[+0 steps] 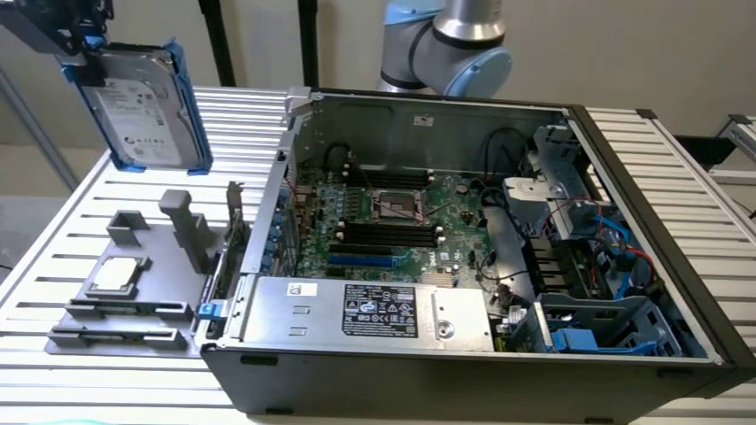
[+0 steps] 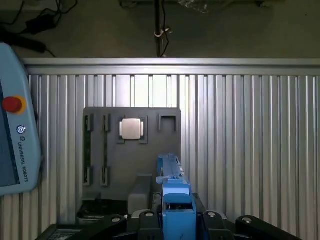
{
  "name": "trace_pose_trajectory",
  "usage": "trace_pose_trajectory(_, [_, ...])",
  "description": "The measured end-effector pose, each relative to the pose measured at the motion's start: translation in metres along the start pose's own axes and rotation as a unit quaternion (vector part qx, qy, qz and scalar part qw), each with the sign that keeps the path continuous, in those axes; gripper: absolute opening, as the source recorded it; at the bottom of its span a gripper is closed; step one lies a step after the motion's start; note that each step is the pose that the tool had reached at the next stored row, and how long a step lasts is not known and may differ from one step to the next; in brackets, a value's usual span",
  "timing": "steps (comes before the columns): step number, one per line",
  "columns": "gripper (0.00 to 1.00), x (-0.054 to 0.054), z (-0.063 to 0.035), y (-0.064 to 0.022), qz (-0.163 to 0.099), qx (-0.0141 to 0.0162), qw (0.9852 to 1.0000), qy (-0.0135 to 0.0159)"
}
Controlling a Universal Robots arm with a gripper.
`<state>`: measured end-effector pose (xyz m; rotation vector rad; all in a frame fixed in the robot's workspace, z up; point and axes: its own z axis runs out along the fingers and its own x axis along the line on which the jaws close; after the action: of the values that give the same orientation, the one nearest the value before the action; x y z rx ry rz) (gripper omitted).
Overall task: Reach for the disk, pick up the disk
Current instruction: 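Pick up the disk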
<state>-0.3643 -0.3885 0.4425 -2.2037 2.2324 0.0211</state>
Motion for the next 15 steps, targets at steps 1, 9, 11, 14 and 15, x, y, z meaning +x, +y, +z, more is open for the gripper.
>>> trace_pose_trajectory(1, [0.33, 0.000, -0.0045, -0.0040, 0.000, -0.0001, 1.0000, -0.0002])
trace_pose_trajectory(9, [0.33, 0.003, -0.0398, -0.0398, 0.000, -0.0019, 1.0000, -0.0035])
trace_pose_trajectory(11, [0.33, 0.003, -0.0469, -0.0490, 0.000, -0.0023, 1.0000, -0.0054])
trace_pose_trajectory(14, [0.33, 0.004, -0.0543, -0.0625, 0.000, -0.0028, 1.0000, -0.0089])
trace_pose_trajectory(15, [0.33, 0.005, -0.0562, -0.0670, 0.000, -0.0029, 0.9999, -0.0101])
